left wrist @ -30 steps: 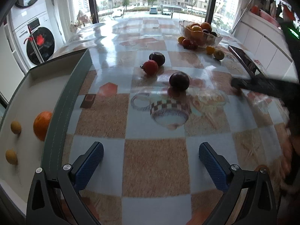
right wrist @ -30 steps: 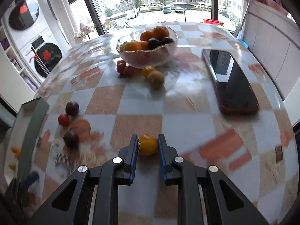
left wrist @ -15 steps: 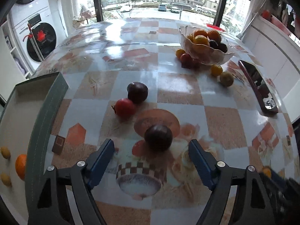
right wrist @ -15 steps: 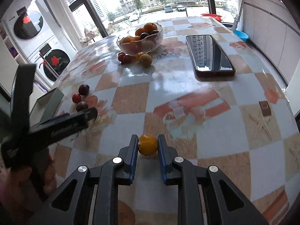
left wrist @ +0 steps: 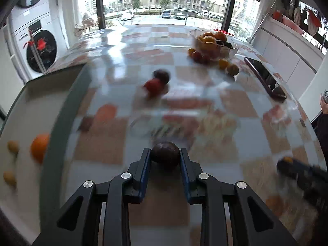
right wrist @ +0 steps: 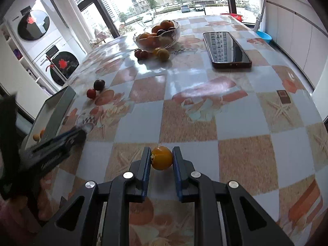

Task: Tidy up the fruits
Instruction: 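Carry the apricot and dark plum over the grey tray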

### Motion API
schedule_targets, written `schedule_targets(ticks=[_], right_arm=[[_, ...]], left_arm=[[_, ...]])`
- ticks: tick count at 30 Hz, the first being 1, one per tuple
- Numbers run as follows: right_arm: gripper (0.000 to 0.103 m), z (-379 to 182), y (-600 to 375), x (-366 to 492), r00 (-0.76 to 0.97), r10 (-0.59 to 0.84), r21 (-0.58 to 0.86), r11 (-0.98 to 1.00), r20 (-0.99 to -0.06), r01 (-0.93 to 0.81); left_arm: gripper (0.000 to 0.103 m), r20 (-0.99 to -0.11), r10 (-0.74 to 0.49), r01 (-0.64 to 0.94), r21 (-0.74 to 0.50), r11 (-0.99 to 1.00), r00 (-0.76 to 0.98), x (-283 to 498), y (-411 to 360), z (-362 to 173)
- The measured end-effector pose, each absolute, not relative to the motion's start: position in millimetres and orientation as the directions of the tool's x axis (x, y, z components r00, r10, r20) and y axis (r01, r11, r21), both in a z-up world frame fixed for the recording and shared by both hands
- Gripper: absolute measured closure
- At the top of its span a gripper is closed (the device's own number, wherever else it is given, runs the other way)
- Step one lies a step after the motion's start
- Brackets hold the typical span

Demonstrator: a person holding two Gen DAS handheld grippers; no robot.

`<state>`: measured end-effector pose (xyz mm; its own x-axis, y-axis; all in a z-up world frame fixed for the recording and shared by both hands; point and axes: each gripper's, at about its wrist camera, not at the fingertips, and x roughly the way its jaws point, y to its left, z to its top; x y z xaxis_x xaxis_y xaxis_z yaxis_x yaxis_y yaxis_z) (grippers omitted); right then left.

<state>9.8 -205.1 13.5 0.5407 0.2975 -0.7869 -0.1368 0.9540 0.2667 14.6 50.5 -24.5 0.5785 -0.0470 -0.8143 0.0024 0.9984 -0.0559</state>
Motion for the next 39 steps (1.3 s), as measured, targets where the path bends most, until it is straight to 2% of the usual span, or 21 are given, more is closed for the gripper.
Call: schedule_targets(ticks=[13, 22, 39], right_arm=[[0.08, 19.4, -192.4, -22.2, 0.517, 0.296, 0.259, 0.955, -0.803, -0.144], [0.08, 33.6, -178.4, -26.1, 0.521, 0.285, 0.231, 0.958, -0.804, -0.168], [0.08, 51.3, -80.1, -8.5, 0.46, 0.352, 0.209, 0.919, -0.815, -0.334]], left_arm=[[0.074, -0.814, -0.107, 0.003, -0.128, 0.992, 0.571, -27.5, 74.3, -21.2], [0.074, -0.77, -0.12, 0.01, -0.146, 0.989, 0.626, -42.3, 86.4, 0.7], [0.074, -0.741, 0.076, -0.167, -0.049, 0.985, 0.668, -47.2, 176.6, 17.1]])
